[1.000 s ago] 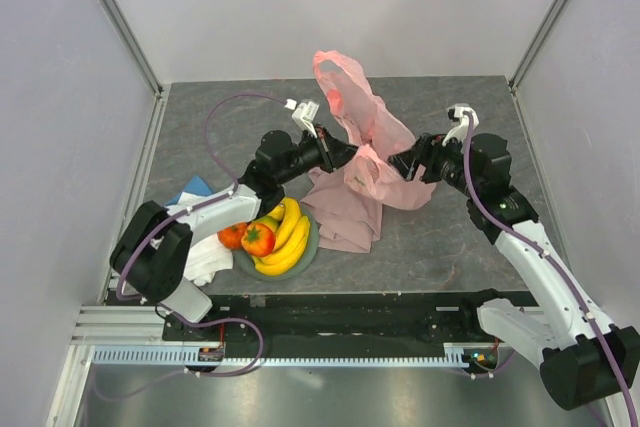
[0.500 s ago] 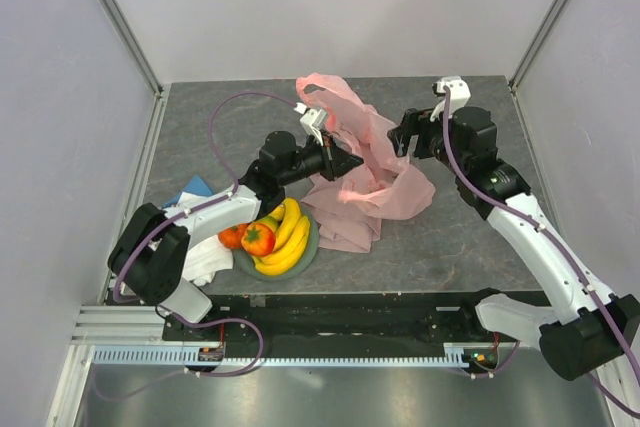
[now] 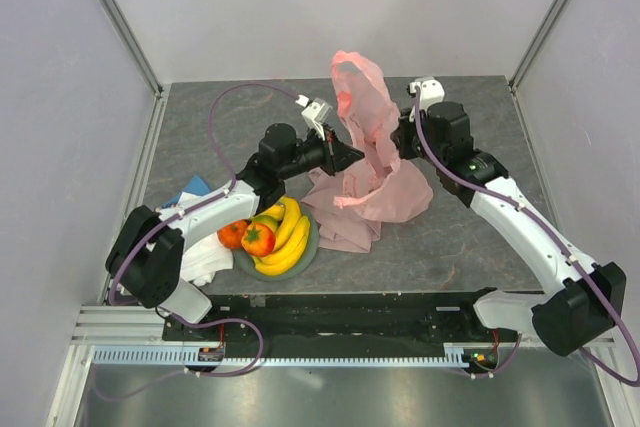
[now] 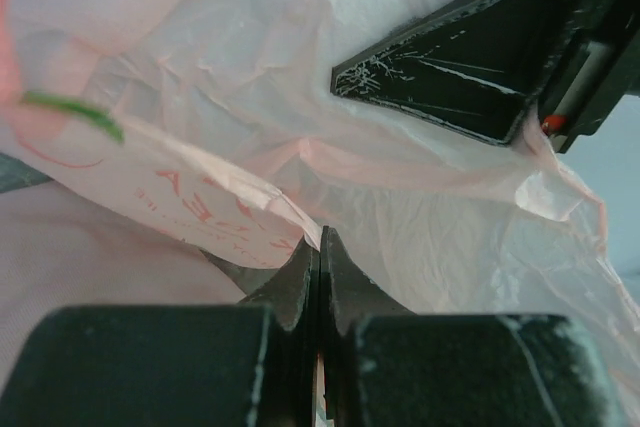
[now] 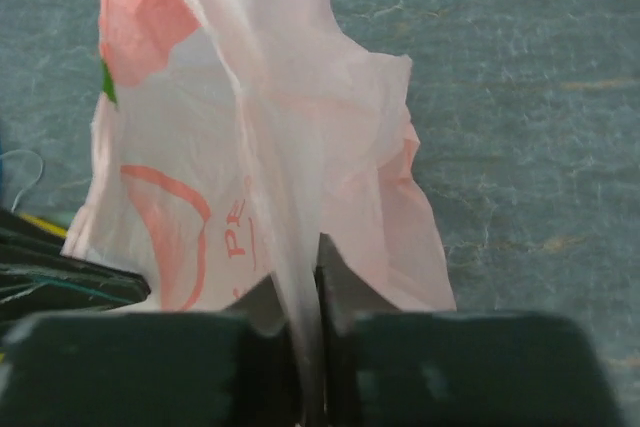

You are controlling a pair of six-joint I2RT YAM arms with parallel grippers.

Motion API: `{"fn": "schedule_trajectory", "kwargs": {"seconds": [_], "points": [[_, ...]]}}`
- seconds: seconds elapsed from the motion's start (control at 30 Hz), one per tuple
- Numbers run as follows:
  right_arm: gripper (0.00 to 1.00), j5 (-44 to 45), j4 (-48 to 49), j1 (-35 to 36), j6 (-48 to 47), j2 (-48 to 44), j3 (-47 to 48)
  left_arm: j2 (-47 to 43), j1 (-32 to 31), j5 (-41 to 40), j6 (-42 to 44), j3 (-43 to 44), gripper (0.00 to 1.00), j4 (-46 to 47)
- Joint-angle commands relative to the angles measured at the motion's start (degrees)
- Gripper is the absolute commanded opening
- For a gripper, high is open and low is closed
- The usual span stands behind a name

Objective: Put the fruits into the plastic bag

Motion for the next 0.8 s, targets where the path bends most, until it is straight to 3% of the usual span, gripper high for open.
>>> {"fn": "schedule_trajectory", "kwargs": {"seconds": [0.0,0.07,0.17,0.4,0.63,0.7,0.73,0.77], "points": [[0.01,9.20,-2.21,-0.31,-0.26,1.56,5.51,-2.95,0.90,-4.44,3.24,1.60,0.02,-1.34],[0.00,10.72,-5.02,-4.50,-0.09,3.32,9.54,-5.05,3.10,-3.93,0.79,0.10,0.01,0.50],[0.00,6.33,-5.21,-13.28,2.02,5.70,11.84,-7.86,8.89,-1.04,-1.77,-3.24,0.02,0.07],[0.00,11.78,-6.89,-21.05,2.46,4.92,16.50,-16.21,19.44,-3.39,-1.17,-9.57,0.01,-6.96],[0.00,-0.34,-3.29,-21.76,2.98,4.48,16.16,-16.32,17.97,1.60,1.91,-9.49,0.02,-8.02],[0.00,-3.32,-2.50,-21.76,3.77,4.48,15.28,-16.14,15.95,3.01,3.66,-8.53,0.17,-8.37],[0.00,-4.65,-1.53,-21.76,4.12,4.30,15.10,-16.14,15.33,3.45,4.28,-8.18,0.30,-8.54],[0.00,-7.53,-1.09,-21.67,4.39,4.39,14.93,-16.57,14.71,3.37,5.76,-7.65,0.60,-8.89]]}}
